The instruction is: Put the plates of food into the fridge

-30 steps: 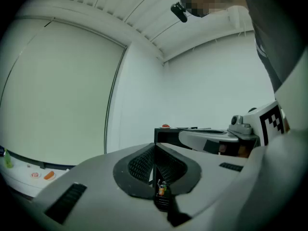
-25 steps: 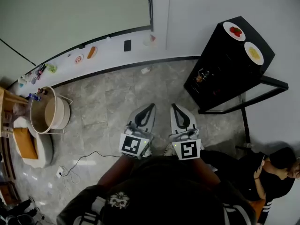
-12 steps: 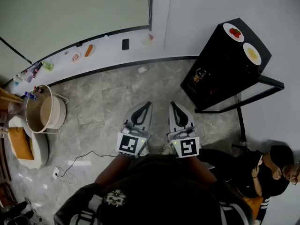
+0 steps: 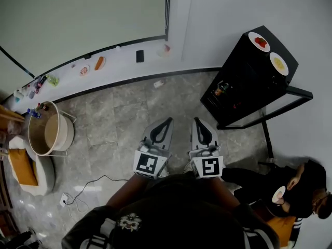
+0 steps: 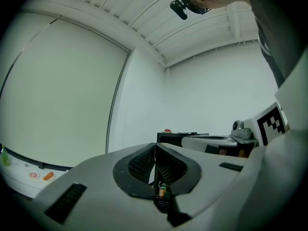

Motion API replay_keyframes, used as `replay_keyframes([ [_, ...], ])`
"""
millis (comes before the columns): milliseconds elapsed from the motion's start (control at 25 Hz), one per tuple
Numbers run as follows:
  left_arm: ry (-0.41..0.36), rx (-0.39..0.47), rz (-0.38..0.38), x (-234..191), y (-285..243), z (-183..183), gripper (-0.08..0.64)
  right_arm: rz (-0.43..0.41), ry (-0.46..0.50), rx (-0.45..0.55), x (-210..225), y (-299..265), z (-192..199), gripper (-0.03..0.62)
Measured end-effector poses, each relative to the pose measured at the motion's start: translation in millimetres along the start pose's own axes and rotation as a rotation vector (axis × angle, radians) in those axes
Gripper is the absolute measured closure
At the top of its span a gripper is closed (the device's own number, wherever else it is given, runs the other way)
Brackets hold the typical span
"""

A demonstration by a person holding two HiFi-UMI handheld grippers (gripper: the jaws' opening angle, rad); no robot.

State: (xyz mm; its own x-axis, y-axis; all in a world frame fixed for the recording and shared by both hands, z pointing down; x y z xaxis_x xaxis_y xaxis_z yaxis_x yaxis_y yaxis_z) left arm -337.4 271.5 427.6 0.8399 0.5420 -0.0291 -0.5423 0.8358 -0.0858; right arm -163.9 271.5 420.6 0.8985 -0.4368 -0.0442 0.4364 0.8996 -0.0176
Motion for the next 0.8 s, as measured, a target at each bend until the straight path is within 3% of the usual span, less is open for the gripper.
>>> replay_keyframes([
  [280, 0.046, -0.001, 0.020, 0.2, -10.8, -2.7, 0.537, 0.018, 0.006, 0.008, 5.4, -4.0, -2.7, 0.568],
  [520, 0.030, -0.036, 0.036, 1.2, -36.6, 1.6, 0.537, 0.037, 0.003, 0.013, 25.9, -14.7, 1.4, 0.568],
  [640, 0.075, -0.056, 0.014, -1.3, -53.3, 1.5, 0.537, 0.028, -0.001, 0.015, 42.7, -21.6, 1.9, 0.568],
  [800, 0.079, -0.052, -0.002, 0.2, -80.1, -4.6, 0.537, 0.023, -0.010, 0.030, 69.9, -32.9, -1.1, 0.568],
])
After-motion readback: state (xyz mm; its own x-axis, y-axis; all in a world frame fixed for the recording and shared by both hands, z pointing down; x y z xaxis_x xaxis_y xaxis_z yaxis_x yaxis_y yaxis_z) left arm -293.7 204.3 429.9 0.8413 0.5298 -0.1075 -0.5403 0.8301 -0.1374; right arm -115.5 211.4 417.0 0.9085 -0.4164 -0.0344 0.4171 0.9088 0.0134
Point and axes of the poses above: the fingertips, and each gripper's own axes: y backward along the fingers, x to its right, z out of its underside, the point moved 10 cm from there along y, backward along the fingers, and after that the axes turned 8 degrees about -x, right-handed, at the moved point
